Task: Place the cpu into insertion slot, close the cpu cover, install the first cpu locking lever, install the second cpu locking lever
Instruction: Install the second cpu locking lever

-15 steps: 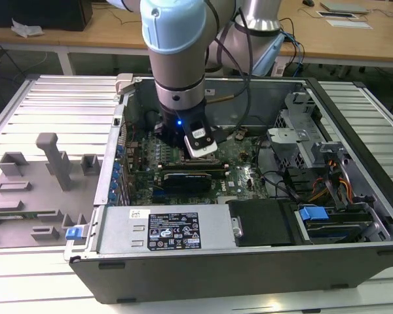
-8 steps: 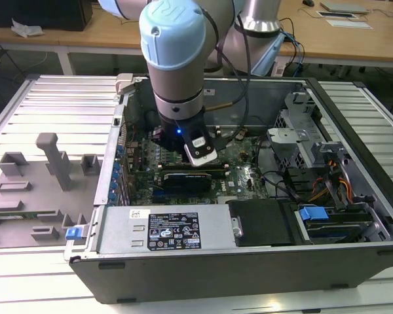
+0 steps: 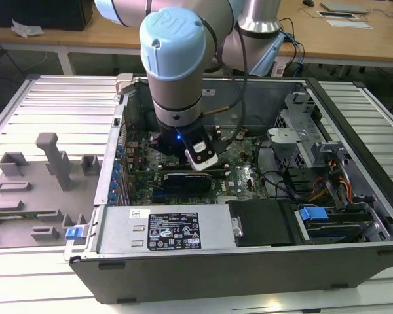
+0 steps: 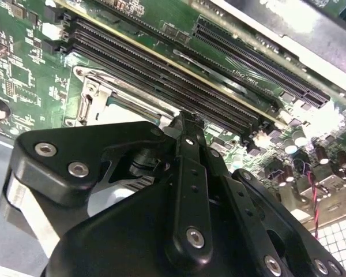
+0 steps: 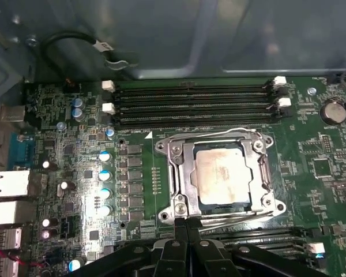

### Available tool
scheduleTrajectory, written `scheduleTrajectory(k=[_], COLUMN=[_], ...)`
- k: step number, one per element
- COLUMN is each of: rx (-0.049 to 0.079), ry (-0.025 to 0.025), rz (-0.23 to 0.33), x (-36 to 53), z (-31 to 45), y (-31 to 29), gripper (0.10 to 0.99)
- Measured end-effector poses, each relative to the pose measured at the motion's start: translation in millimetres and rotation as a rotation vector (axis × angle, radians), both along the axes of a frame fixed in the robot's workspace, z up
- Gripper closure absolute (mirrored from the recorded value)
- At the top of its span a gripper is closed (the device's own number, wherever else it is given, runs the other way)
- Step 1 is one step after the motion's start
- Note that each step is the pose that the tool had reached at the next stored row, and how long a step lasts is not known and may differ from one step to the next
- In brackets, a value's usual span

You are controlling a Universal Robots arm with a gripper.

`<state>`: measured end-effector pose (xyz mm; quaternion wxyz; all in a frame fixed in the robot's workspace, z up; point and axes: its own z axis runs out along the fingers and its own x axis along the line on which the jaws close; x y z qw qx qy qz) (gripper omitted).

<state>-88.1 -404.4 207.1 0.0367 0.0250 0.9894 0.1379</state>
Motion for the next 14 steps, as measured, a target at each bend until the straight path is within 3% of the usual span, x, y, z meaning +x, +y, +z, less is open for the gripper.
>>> scheduleTrajectory(k=[6,14], rx=[0.026,0.028], ry=[-0.0001,0.0003], rz=[0.029,0.041], x=[-6.9,-7.2], z=[-7.9,-12.6], y=[-0.4,5.1], gripper=[0.980,0.980])
